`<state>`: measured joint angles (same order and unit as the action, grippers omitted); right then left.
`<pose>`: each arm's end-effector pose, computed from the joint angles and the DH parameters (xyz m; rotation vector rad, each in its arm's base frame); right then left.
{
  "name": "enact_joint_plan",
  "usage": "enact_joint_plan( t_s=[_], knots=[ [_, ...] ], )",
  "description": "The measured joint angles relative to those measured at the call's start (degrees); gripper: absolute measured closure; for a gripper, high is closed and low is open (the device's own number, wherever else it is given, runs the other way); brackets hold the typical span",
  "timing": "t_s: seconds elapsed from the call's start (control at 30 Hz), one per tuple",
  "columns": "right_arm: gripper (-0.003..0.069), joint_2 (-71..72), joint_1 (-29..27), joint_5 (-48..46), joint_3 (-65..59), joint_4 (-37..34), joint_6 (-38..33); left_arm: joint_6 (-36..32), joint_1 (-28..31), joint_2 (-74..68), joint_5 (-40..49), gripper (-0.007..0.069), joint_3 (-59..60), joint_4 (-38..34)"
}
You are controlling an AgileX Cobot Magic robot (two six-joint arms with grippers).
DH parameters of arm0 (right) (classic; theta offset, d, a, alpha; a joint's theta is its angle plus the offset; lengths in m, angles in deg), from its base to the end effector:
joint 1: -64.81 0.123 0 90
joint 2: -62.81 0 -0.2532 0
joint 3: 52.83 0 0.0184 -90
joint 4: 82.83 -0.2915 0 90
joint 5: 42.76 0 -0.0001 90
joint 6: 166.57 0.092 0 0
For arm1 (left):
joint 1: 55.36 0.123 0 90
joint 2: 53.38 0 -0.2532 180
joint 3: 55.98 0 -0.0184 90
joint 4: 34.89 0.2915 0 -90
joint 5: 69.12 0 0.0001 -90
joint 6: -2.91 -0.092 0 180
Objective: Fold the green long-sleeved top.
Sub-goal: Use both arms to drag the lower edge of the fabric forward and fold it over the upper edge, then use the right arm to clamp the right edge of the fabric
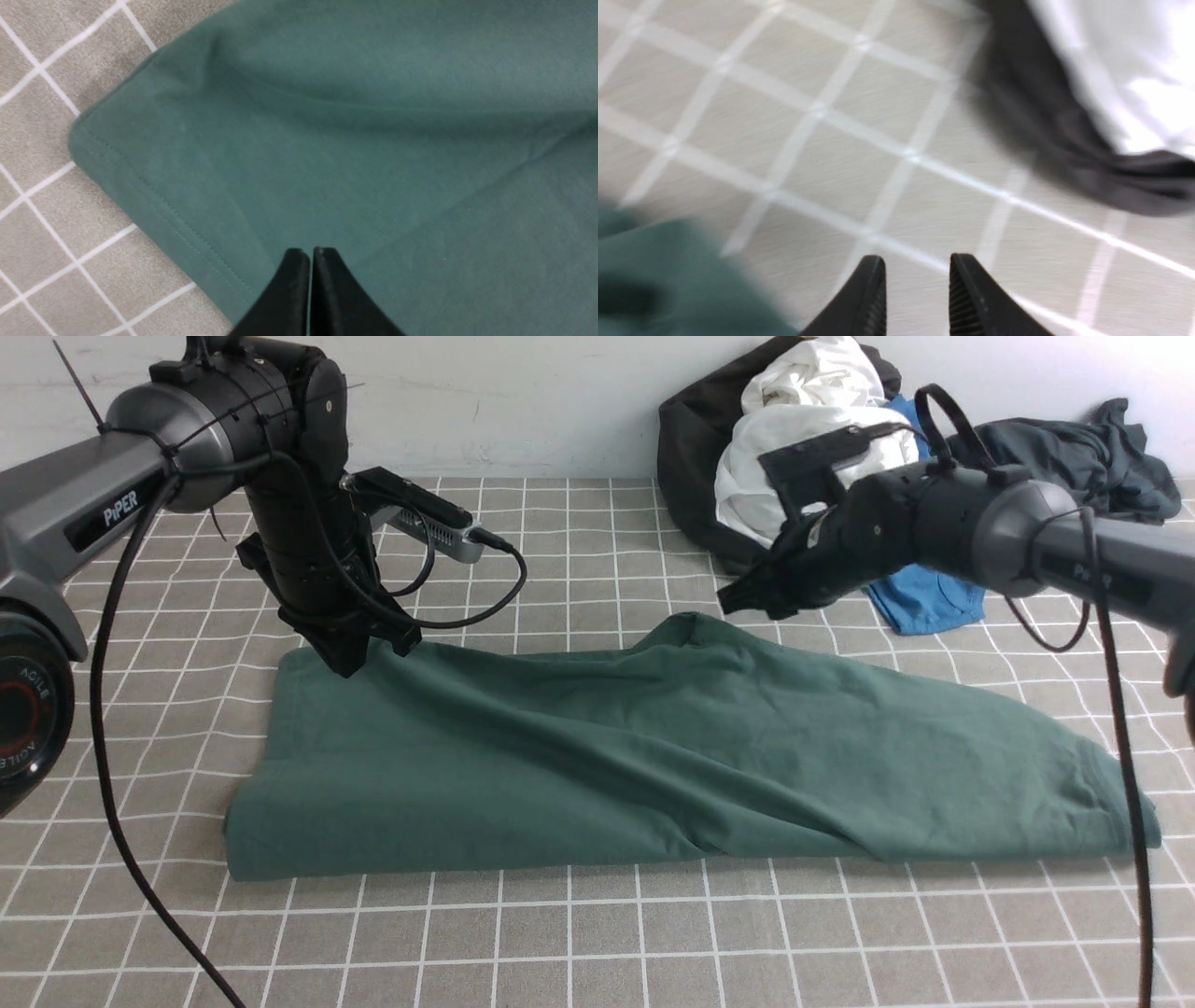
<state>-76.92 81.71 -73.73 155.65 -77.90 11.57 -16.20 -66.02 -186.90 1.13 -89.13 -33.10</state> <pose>0.5063 0.1496 0.1256 -0.4757 2.4334 0.0255 0.4715 -0.0860 0.1815 0.7772 2.8768 0.0630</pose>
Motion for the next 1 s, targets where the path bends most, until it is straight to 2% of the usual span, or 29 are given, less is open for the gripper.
enact_joint_plan(
  t_s=[0.03,0.1,0.17,0.23,0.37,0.43,0.7,0.77,0.9,1.0],
  knots=[
    [0.0467,0.4,-1.2,-1.2,0.0,2.6,3.5,0.0,0.0,0.0,0.0,0.0632,0.0,0.0],
    [0.0467,1.7,-2.1,-5.2,-0.1,5.4,5.7,0.0,0.0,0.0,0.0,0.0632,0.0,-0.1],
    [0.0467,3.5,-2.5,-8.2,-0.1,6.7,6.2,0.0,0.0,0.1,0.0,0.0632,0.0,-0.1],
    [0.0467,8.4,-3.1,-15.9,-0.1,8.5,5.8,0.0,0.0,0.6,0.0,0.0632,0.0,-1.0],
    [0.0467,14.6,-4.6,-22.8,-0.1,8.4,4.9,0.0,0.0,3.1,0.0,0.0632,2.0,-3.1],
    [0.0467,20.1,-7.1,-25.8,-2.2,6.4,4.4,0.0,0.0,6.9,0.0,0.0632,6.2,-3.9],
    [0.0465,31.4,-15.6,-22.7,-20.5,-5.5,0.6,0.0,0.0,13.0,0.0,0.0632,19.1,-4.7],
    [0.0452,32.3,-19.4,-20.5,-26.8,-9.0,-0.6,-0.1,0.0,13.6,0.0,0.0632,21.8,-6.3],
    [0.0389,30.4,-24.9,-18.0,-32.0,-12.4,-1.8,-1.2,0.0,13.8,0.0,0.0632,22.8,-9.4],
    [0.0302,26.9,-26.3,-16.7,-32.5,-13.4,-2.4,-2.9,0.0,13.8,-0.1,0.0632,22.8,-11.9]
  ],
)
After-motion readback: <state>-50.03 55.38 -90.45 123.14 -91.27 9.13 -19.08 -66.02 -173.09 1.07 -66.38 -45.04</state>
